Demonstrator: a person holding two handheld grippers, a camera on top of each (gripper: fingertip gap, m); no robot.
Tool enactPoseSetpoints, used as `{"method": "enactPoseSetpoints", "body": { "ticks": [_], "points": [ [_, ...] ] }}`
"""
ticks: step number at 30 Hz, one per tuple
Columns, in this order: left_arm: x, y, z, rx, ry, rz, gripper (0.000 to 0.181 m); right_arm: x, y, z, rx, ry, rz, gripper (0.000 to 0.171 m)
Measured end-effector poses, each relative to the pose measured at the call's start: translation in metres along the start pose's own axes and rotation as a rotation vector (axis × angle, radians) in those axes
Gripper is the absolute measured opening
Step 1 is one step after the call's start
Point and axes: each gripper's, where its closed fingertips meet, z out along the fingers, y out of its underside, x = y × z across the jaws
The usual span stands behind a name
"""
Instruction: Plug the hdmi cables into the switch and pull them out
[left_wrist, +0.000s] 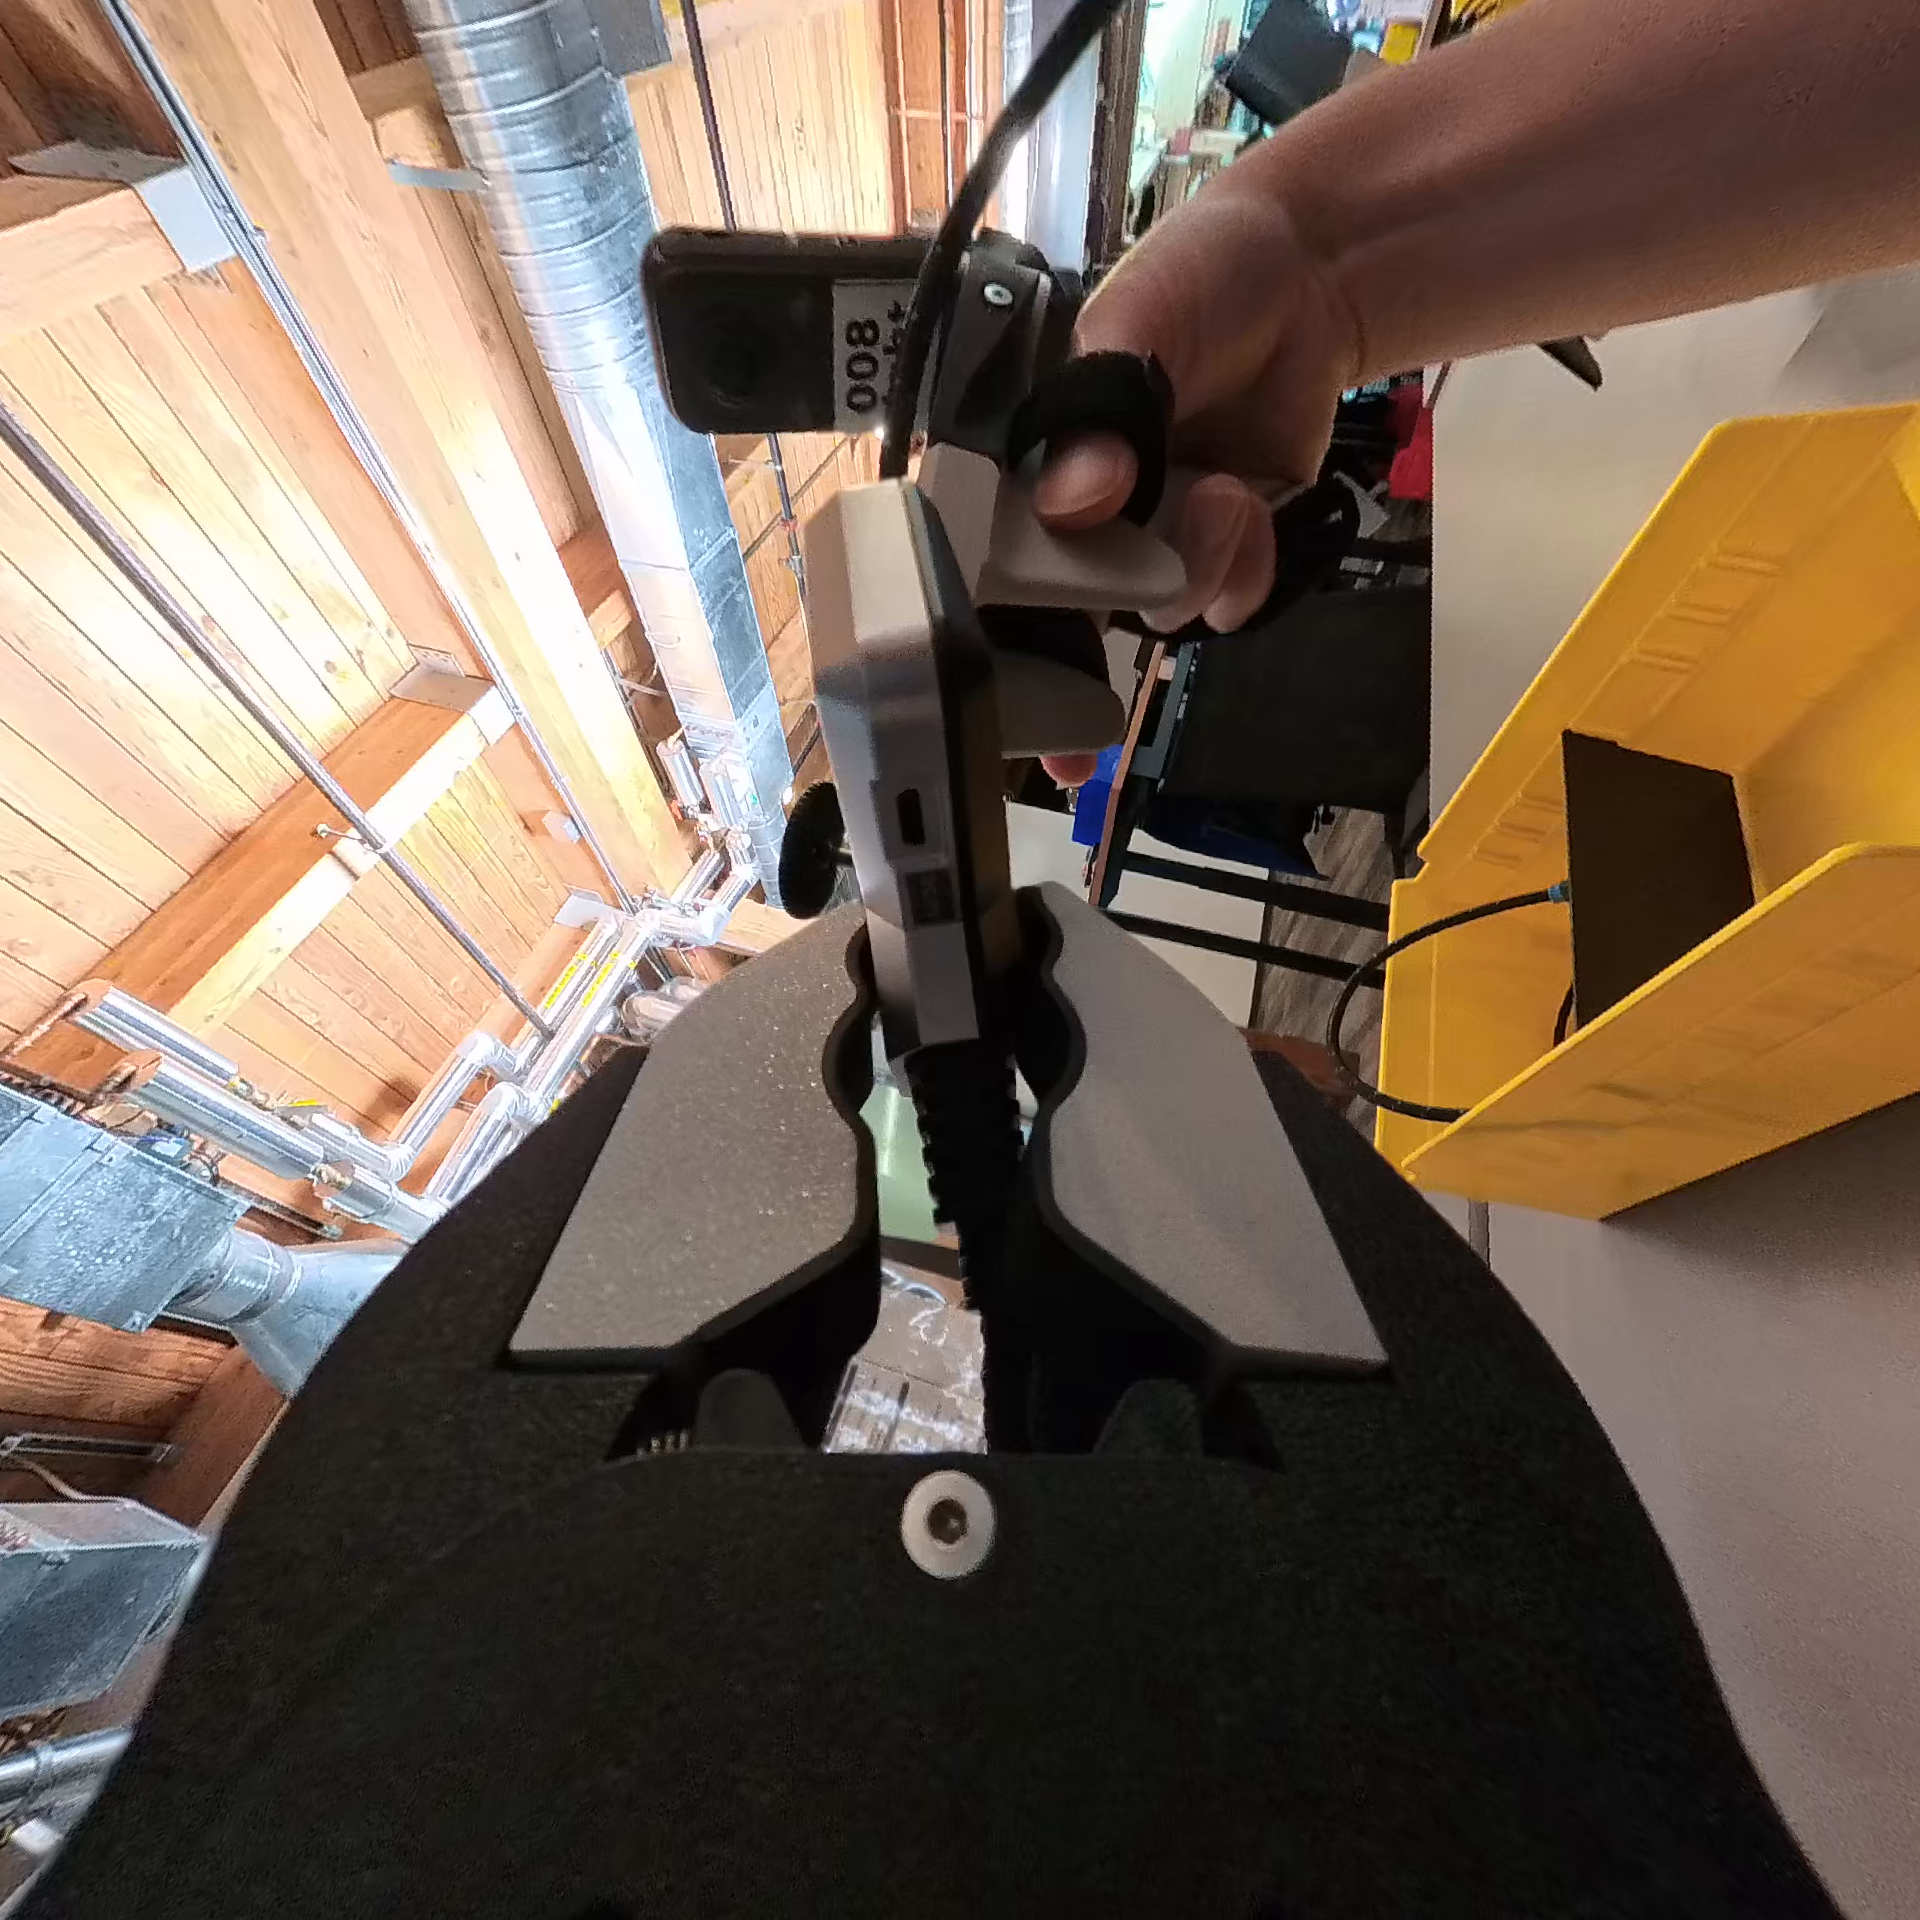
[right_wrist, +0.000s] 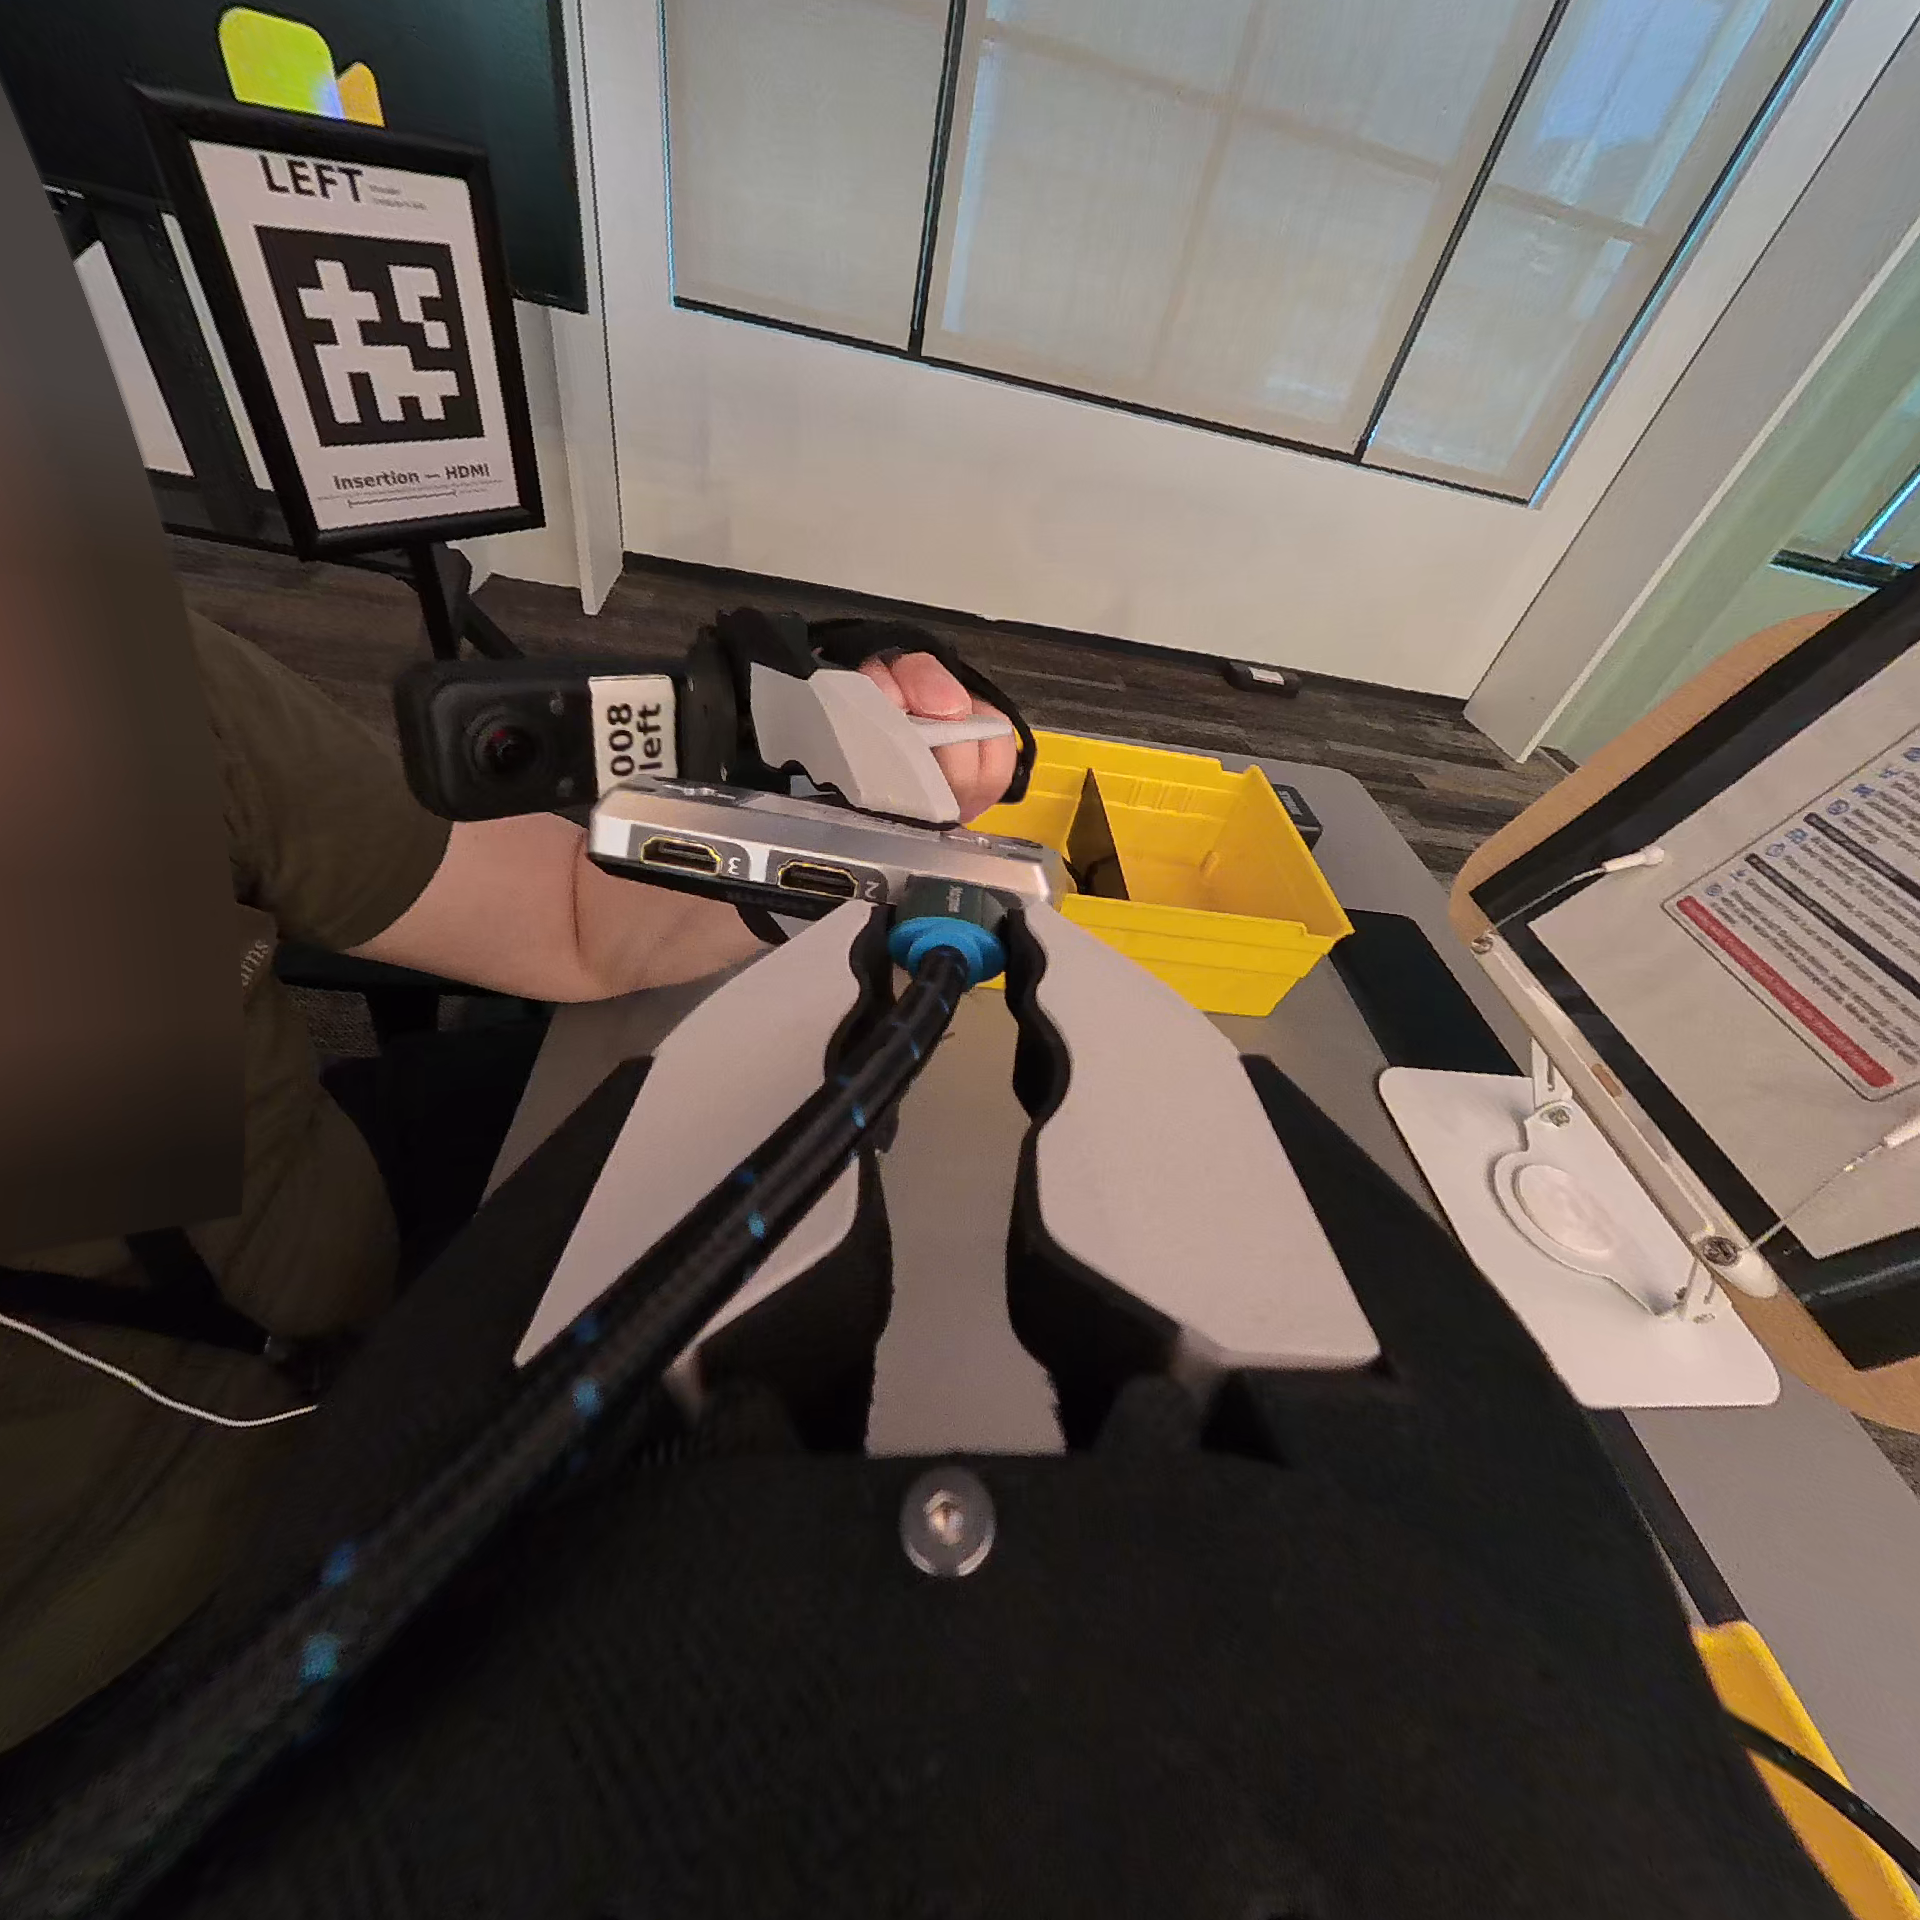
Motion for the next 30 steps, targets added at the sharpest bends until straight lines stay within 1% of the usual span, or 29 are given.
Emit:
{"method": "enactPoseSetpoints", "body": {
  "ticks": [6,10,14,16,18,21,24,30],
  "points": [
    [-0.001,-0.005,-0.001,0.035,0.002,-0.029,0.024,-0.002,0.000,0.001,0.015,-0.033,0.020,0.022],
    [-0.002,0.000,-0.002,0.027,0.001,-0.020,0.024,0.001,-0.001,0.004,0.020,-0.020,0.011,0.022],
    [-0.006,0.005,-0.002,0.023,-0.080,0.035,0.024,0.003,-0.006,0.007,0.028,0.023,-0.010,0.022],
    [-0.008,0.007,0.000,0.007,-0.097,0.016,0.024,0.006,-0.009,0.006,0.039,0.054,-0.011,0.022],
    [-0.007,0.006,0.003,0.008,-0.076,-0.039,0.025,0.006,-0.012,0.004,0.051,0.067,-0.005,0.022],
    [-0.005,0.001,0.003,0.041,-0.047,-0.083,0.033,0.003,-0.011,0.005,0.046,0.041,0.003,0.022],
    [0.001,-0.001,0.005,0.051,-0.014,-0.116,0.033,0.002,-0.009,0.005,0.040,0.018,0.002,0.022],
    [0.007,0.002,0.005,0.048,-0.007,-0.063,0.031,-0.001,0.002,0.009,-0.018,0.000,-0.031,0.022]
  ]
}}
